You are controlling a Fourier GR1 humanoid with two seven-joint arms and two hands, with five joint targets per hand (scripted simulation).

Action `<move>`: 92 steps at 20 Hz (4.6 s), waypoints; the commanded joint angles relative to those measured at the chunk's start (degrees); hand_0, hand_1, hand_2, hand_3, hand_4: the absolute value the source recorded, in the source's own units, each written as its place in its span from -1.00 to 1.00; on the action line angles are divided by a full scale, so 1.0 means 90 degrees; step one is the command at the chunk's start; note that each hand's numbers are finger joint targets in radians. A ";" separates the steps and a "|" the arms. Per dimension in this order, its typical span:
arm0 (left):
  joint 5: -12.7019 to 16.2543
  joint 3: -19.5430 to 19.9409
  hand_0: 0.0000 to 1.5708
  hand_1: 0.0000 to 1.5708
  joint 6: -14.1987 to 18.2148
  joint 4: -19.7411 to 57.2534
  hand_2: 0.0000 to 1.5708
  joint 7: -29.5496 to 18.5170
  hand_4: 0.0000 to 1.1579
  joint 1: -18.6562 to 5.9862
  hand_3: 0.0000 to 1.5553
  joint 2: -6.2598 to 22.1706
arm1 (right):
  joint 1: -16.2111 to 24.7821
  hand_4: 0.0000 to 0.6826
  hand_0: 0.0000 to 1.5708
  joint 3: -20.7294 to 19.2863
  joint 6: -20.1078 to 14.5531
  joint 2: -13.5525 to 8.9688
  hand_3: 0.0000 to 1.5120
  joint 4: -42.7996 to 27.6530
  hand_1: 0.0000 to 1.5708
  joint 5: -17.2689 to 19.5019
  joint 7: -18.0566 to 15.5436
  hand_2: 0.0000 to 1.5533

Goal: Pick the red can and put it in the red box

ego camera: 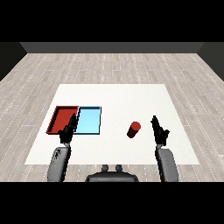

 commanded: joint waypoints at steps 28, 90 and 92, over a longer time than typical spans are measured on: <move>0.0285 0.0265 -1.00 -1.00 -0.0011 -0.0164 -1.00 -0.2309 -1.00 0.0187 -1.00 -0.0489 | 0.0645 -1.00 -1.00 -0.0694 0.1855 -0.0053 -1.00 -0.0575 -1.00 -0.1305 -0.1600 -1.00; 0.0559 0.0302 -1.00 -1.00 0.0037 -0.0252 -1.00 -0.2054 -1.00 -0.0012 -1.00 -0.0571 | -0.1435 -1.00 -1.00 -0.0049 0.1026 0.0561 -1.00 0.3088 -1.00 -0.1406 -0.2627 -1.00; 0.0668 0.0506 -1.00 -1.00 -0.0361 0.0031 -1.00 -0.2771 -1.00 0.0549 -1.00 -0.0388 | -0.2136 -1.00 -1.00 -0.0303 0.1207 0.0484 -1.00 0.4313 -1.00 -0.1446 -0.2955 -1.00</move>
